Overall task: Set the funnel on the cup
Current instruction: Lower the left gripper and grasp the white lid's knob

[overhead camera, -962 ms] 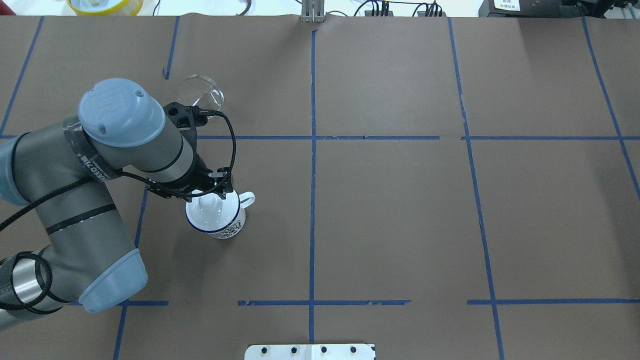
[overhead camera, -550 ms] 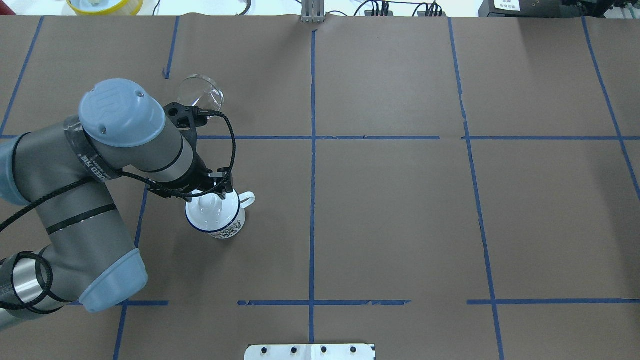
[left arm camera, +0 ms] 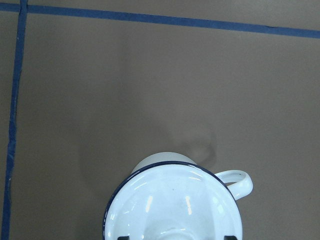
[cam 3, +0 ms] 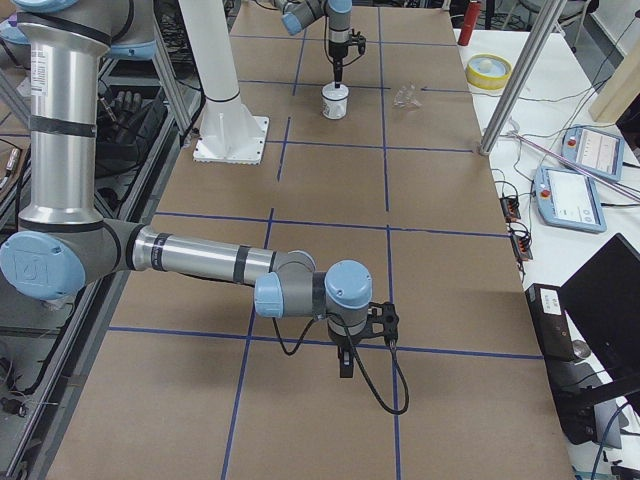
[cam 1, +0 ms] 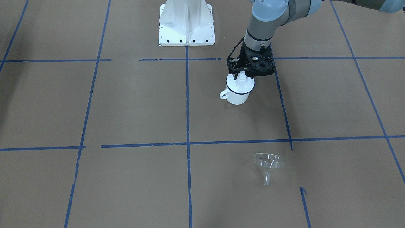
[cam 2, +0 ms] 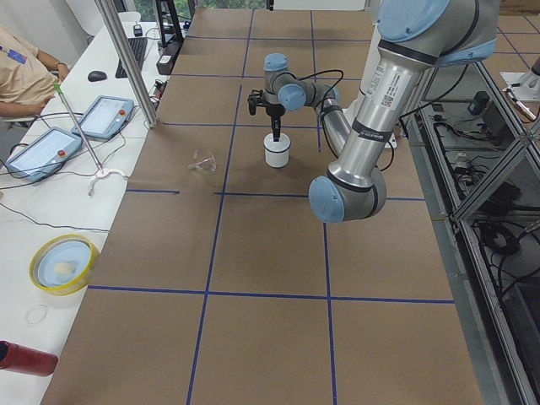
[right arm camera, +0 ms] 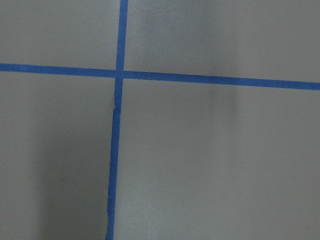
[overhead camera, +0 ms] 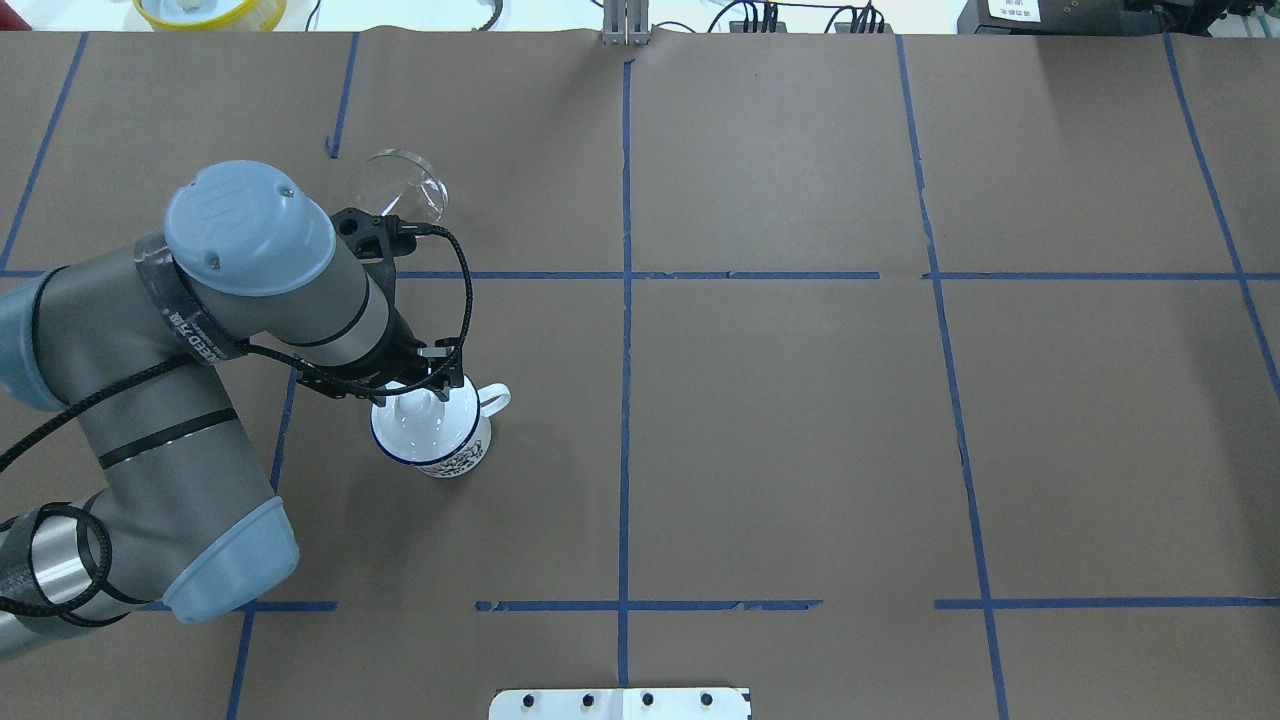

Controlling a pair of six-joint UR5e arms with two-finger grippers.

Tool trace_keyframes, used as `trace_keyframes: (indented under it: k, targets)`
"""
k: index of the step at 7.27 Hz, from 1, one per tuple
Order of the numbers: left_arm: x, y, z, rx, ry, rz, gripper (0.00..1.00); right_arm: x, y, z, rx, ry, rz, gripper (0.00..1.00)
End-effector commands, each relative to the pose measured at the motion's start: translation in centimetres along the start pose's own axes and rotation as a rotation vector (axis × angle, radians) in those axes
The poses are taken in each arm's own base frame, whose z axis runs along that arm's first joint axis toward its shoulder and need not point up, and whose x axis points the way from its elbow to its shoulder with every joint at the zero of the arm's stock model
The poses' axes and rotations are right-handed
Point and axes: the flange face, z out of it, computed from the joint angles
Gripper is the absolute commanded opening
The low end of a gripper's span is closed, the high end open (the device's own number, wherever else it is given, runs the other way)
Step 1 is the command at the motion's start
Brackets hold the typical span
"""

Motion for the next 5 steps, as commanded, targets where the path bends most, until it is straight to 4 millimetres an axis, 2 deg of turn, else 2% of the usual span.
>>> trace_keyframes:
  k: [1,2,3,4,5]
  targets:
    - [0.0,0.0,0.0,0.0,-0.001,-0.001,0.24,0.0,0.0,0.0,-0.001,0.0,-0.001,1.0]
    - [0.0,0.1,-0.1,0.001,0.002,-0.001,0.0,0.0,0.0,0.0,-0.001,0.0,0.001,1.0]
    - [0.1,0.1,-0.5,0.004,0.007,0.002,0.0,0.0,0.0,0.0,-0.001,0.0,-0.001,1.0]
    - [0.0,0.2,-2.1,0.02,0.028,0.006,0.0,0.0,0.0,0.0,0.001,0.0,0.0,1.0]
    - [-0.6,-0.4,-5.0,0.059,0.064,0.011,0.0,0.0,0.0,0.0,0.001,0.0,0.0,1.0]
